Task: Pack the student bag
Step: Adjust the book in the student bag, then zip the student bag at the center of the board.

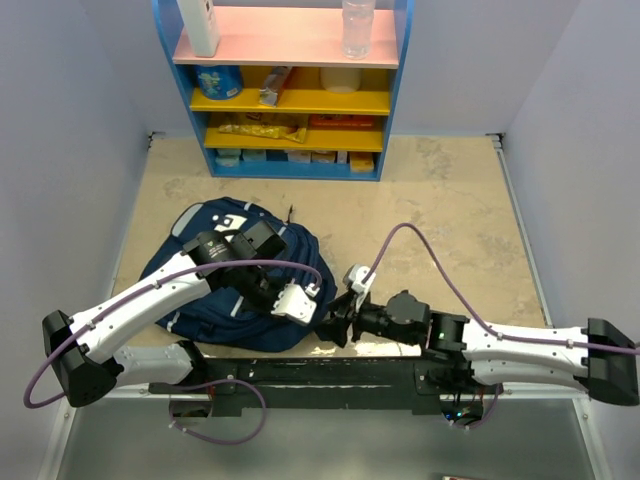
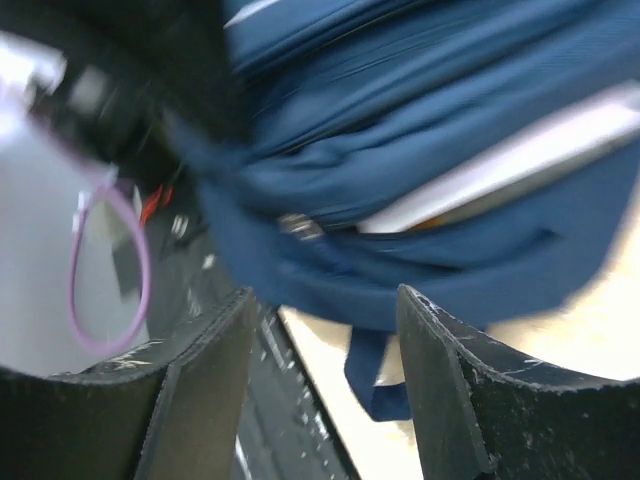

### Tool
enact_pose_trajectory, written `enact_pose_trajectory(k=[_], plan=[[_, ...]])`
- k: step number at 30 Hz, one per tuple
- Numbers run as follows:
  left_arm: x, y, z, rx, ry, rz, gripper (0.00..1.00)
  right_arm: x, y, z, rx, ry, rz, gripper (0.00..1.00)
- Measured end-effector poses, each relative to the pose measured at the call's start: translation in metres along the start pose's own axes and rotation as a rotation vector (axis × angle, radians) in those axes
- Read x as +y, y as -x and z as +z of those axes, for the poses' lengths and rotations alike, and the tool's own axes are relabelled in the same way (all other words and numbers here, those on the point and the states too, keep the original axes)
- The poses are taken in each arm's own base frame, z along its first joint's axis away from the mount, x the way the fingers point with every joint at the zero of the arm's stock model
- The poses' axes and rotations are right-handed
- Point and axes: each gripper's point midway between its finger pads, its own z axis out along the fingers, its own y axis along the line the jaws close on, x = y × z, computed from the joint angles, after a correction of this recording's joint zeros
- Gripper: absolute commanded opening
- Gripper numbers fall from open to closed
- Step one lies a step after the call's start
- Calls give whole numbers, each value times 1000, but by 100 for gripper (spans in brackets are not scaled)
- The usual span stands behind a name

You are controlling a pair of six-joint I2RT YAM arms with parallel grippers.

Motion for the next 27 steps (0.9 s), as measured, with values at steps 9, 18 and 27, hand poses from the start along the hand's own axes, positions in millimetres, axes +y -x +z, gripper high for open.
enact_pose_trajectory(k=[9, 18, 27], plan=[[0, 0, 0, 1, -3, 8, 0, 2, -23, 22, 104, -4, -165, 54], [-1, 0, 0, -1, -1, 3, 0, -9, -24, 41, 93, -64, -220, 50], [0, -5, -2, 20, 10, -11, 0, -8, -28, 55, 104, -70, -217, 1]])
